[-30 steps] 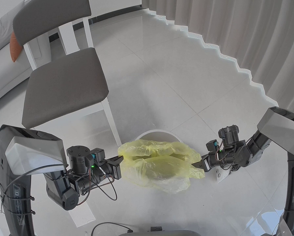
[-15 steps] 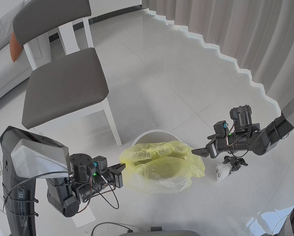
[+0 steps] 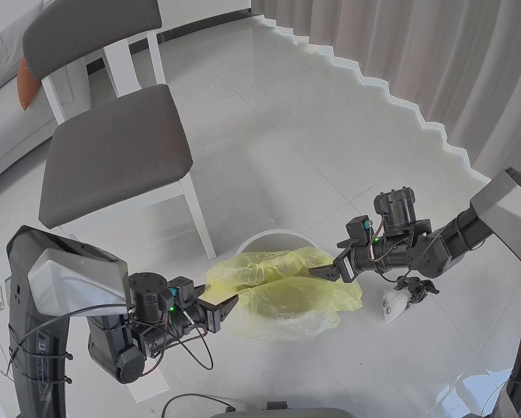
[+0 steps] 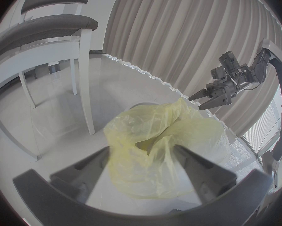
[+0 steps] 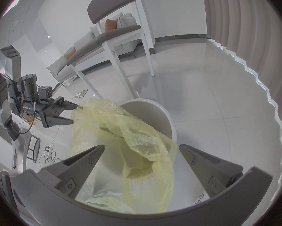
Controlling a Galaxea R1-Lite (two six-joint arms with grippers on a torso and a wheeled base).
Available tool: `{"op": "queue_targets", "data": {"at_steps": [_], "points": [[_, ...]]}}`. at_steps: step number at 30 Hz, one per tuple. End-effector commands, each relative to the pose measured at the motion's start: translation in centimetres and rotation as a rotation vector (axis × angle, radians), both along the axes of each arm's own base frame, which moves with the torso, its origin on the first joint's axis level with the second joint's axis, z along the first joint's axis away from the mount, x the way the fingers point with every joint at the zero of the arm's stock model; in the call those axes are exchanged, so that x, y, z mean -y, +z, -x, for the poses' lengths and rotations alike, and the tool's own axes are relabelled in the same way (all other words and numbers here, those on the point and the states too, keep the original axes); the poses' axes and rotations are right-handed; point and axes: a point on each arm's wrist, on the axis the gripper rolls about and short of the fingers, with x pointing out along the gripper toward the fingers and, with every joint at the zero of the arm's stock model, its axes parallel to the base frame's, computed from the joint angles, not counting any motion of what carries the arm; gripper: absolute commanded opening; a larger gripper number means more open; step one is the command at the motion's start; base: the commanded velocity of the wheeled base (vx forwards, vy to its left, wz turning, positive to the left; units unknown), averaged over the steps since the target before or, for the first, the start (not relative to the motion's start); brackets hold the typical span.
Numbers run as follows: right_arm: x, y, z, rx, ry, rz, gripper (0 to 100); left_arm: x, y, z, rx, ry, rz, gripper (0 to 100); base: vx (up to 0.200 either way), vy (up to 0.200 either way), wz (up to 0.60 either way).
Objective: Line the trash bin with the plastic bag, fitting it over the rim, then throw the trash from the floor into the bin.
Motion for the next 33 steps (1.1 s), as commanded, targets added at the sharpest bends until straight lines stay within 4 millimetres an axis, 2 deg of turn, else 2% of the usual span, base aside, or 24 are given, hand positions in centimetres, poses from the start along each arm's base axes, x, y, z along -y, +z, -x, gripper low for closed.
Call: {"op": "queue_targets", "data": {"at_steps": [1, 12, 19, 20, 27, 33], "points": [[-0.6, -1.2, -1.3, -0.004, 0.003, 0.002, 100, -0.1, 0.8, 0.0, 0.031, 0.003, 0.015, 100, 0.0, 0.0, 0.0], [-2.5, -2.6, -3.3, -0.019, 0.031, 0.014, 100, -0.2, 1.6, 0.4, 0.043, 0.001, 0.019, 100, 0.0, 0.0, 0.0], [-3.1, -2.4, -3.4, -0.011, 0.052, 0.023, 100, -0.4, 2.0, 0.7, 0.043, 0.004, 0.024, 100, 0.0, 0.0, 0.0], [-3.2, -2.4, -3.4, -0.01, 0.052, 0.022, 0, -0.4, 2.0, 0.7, 0.042, 0.004, 0.024, 100, 0.0, 0.0, 0.0], [-3.1, -2.3, -3.2, -0.043, 0.048, 0.029, 0, -0.4, 2.0, 0.8, 0.037, 0.004, 0.028, 100, 0.0, 0.0, 0.0], [-3.2, -0.7, -3.4, -0.003, 0.047, 0.014, 0, -0.4, 2.2, 0.8, 0.041, 0.005, 0.033, 100, 0.0, 0.0, 0.0]]}}
